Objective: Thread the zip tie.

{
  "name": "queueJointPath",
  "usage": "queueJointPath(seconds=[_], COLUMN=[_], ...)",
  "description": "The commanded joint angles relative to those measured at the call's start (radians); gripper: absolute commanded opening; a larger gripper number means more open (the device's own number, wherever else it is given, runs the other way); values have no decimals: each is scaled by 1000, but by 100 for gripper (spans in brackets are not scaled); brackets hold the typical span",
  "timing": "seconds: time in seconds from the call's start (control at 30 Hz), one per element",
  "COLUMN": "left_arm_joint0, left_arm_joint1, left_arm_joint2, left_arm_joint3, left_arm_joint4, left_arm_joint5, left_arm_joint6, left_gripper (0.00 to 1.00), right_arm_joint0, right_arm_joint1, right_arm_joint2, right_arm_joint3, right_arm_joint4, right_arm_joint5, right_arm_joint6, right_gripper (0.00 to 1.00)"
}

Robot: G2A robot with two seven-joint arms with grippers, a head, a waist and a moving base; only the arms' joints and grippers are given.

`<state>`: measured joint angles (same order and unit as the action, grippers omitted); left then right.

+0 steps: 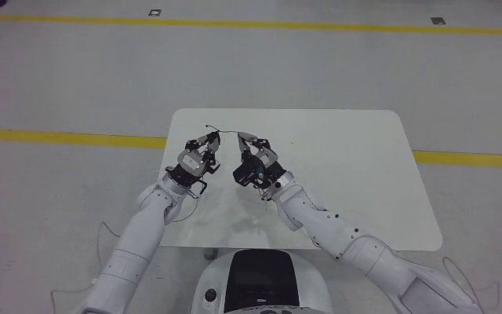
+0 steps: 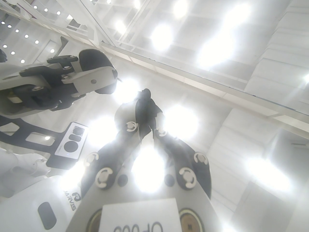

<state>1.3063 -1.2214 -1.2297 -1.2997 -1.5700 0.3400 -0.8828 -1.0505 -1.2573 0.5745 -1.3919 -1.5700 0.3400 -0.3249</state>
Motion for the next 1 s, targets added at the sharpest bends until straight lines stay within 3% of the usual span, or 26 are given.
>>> queueJointPath(seconds=[0.0,0.97], left_arm_joint0=[0,0], left_arm_joint1=[0,0], left_arm_joint2=[0,0], left_arm_joint3=[0,0], left_arm_joint4=[0,0], left_arm_joint5=[0,0], left_arm_joint6=[0,0], left_gripper=[0,0], right_arm_joint0=[-1,-10], right_arm_joint1=[1,14], right_arm_joint2=[0,5], right_arm_joint3=[0,-2], right_arm_joint4=[0,0], right_arm_joint5=[0,0], right_arm_joint6=[2,22], right_gripper=[0,0])
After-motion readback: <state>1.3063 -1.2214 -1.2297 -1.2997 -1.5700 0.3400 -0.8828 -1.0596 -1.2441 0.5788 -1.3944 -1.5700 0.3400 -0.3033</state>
